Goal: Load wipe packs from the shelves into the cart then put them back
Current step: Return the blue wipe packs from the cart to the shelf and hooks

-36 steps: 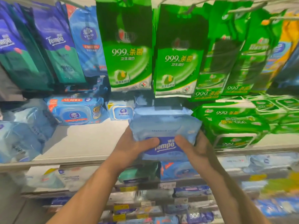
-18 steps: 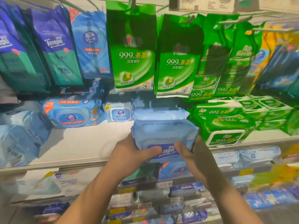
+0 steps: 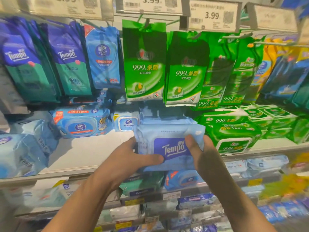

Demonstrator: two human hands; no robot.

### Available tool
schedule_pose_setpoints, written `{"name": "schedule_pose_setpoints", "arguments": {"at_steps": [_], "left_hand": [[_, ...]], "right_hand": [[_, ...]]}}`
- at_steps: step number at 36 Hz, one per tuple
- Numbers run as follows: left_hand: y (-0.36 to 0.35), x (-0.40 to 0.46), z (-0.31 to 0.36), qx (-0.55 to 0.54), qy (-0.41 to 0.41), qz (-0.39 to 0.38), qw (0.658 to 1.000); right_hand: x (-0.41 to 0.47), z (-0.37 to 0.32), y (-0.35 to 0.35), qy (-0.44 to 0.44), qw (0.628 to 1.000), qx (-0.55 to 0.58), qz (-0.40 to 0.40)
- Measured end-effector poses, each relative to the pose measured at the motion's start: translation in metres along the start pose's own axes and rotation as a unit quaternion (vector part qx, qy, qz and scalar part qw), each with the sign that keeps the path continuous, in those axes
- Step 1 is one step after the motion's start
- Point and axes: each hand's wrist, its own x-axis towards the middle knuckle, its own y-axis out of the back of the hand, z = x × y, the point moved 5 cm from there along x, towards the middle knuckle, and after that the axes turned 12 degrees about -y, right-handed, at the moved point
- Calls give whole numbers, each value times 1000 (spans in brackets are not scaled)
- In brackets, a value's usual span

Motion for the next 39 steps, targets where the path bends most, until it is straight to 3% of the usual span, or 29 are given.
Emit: {"name": "schedule_pose_setpoints", "arguments": {"at_steps": [4,7,15,17,20,28,39], "left_hand": [[7,1,11,-86,-36,16,996],[14,1,14,-143,-43,45,988],[24,0,21,-257,22,103,961],[27,4,23,-265,26,119,957],[30,9,27,-250,29,150,956],[28,41,36,-213,-5,153,965],[2,84,26,-227,-3,130,965]], "right_hand": [[2,-14,-9,-4,1000,7,-1],[4,-27,-19,-30,998,-51,-33],[-2,-53,-33,-18,985,-143,-93],[5,-57,-34,-4,983,-170,-71],[13,-62,-33,5,991,-126,-44],[39,-52,-32,-9,999,-41,3],[55,-41,-11,2,994,-6,110]]}}
